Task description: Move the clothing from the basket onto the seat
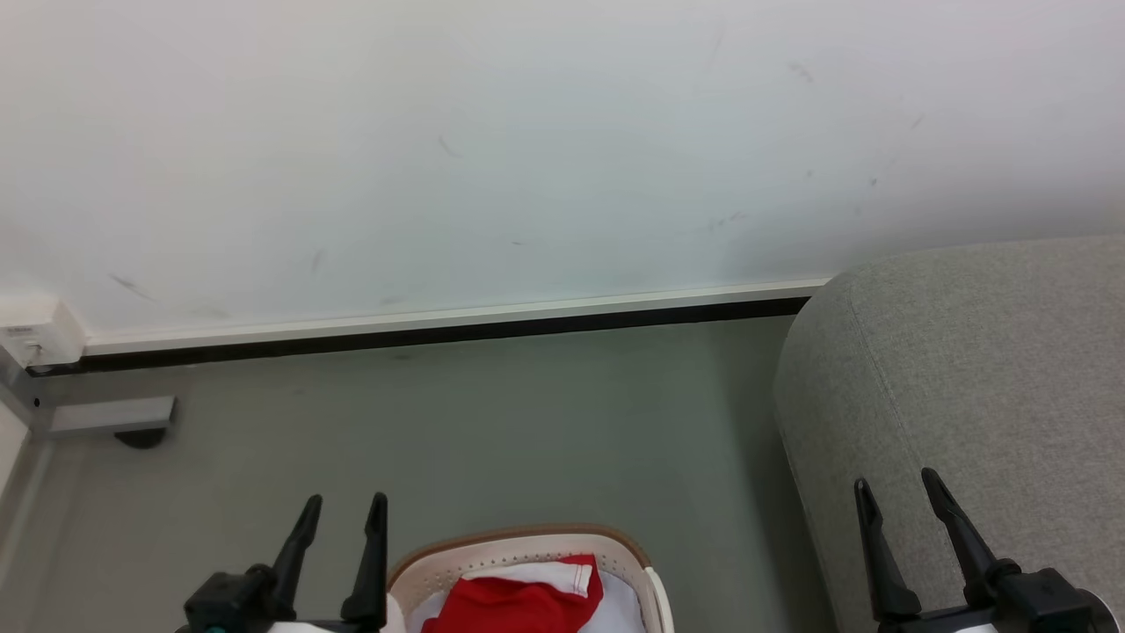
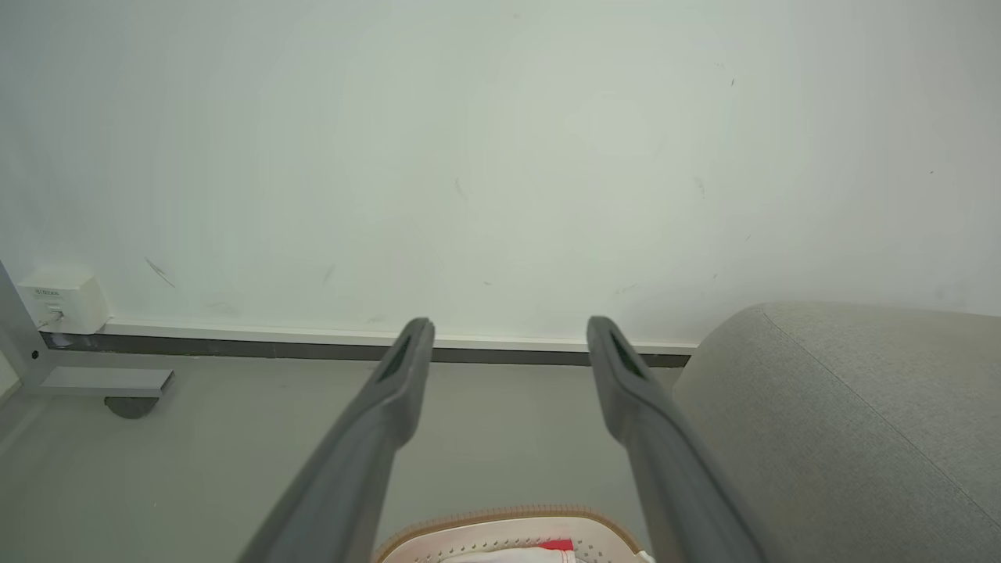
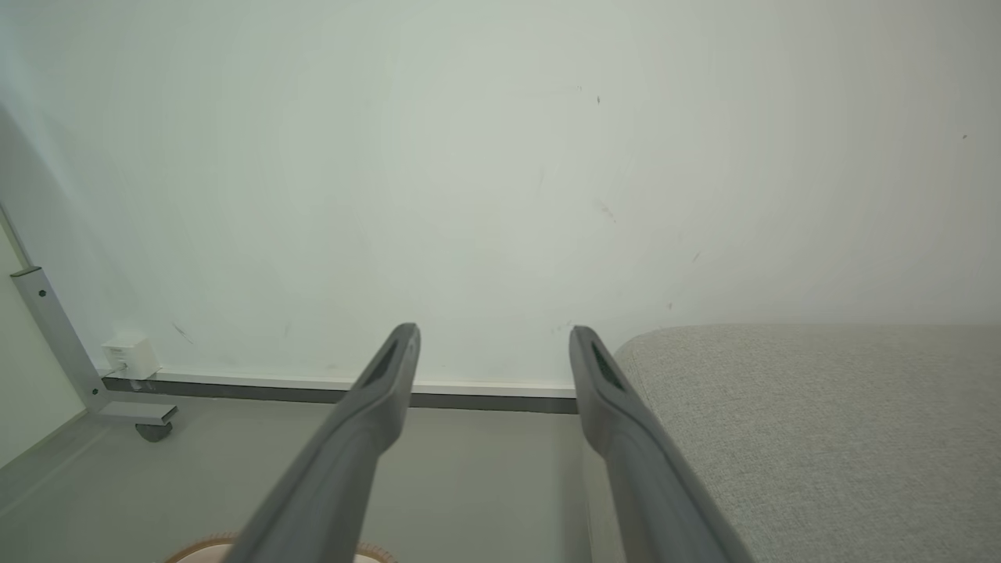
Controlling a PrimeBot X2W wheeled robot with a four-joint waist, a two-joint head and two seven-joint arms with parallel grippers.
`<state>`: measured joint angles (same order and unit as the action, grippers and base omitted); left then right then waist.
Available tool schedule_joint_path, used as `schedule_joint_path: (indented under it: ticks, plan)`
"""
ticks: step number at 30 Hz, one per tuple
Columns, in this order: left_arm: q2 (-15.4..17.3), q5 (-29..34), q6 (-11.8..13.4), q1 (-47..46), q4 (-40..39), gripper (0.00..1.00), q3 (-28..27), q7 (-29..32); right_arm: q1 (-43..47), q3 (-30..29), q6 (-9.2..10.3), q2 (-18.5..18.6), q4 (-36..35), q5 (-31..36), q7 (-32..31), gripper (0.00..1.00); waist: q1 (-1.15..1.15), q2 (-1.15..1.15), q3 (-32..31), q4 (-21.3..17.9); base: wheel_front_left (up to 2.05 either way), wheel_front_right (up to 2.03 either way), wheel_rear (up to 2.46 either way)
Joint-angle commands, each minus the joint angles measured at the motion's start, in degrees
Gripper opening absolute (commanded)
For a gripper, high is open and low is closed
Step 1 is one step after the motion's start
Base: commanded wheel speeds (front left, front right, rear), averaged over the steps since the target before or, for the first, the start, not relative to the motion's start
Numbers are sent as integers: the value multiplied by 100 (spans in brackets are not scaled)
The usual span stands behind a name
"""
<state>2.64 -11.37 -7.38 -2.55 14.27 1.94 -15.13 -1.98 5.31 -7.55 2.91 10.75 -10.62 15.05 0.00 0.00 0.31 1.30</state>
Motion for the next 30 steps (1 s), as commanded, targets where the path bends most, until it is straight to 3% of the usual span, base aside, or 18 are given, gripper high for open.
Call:
schedule_joint_path:
  ticks: [1,18,30]
  plan:
    - [44,-19,-16,-8,3,100,-17,-4,35,-12,12,-1,4,-38,20,100,0,0,-1,-3,0,0,0]
    - [42,42,-18,-65,33,100,4,-4,-135,32,12,0,-65,-97,19,100,0,0,155,-135,0,0,0]
    - [377,59,-7,-832,825,100,636,-4,-735,86,12,0,-500,-116,10,100,0,0,1204,-623,0,0,0]
